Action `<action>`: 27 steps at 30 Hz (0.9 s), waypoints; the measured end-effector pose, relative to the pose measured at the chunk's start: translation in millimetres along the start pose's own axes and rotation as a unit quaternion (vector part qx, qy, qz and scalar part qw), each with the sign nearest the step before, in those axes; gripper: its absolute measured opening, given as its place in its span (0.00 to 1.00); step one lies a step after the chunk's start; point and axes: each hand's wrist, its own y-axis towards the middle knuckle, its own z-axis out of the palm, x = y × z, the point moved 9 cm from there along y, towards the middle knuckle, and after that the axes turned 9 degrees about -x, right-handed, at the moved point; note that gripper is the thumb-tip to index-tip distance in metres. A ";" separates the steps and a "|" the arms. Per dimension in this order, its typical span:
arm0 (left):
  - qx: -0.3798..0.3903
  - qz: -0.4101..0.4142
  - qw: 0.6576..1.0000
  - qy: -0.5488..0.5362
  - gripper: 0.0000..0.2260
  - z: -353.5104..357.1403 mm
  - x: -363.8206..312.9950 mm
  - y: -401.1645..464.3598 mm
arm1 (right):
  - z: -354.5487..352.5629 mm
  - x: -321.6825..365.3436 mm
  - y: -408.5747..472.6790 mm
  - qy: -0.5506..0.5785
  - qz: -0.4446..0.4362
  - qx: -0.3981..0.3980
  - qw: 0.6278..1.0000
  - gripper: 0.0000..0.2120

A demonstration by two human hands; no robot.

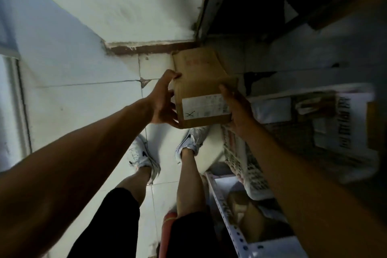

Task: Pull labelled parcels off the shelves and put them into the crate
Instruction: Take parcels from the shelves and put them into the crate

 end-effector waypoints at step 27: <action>-0.006 -0.049 0.934 0.354 0.21 291.2 122.2 95.4 | -281.4 -238.2 -30.4 0.306 0.190 -0.215 0.908 0.36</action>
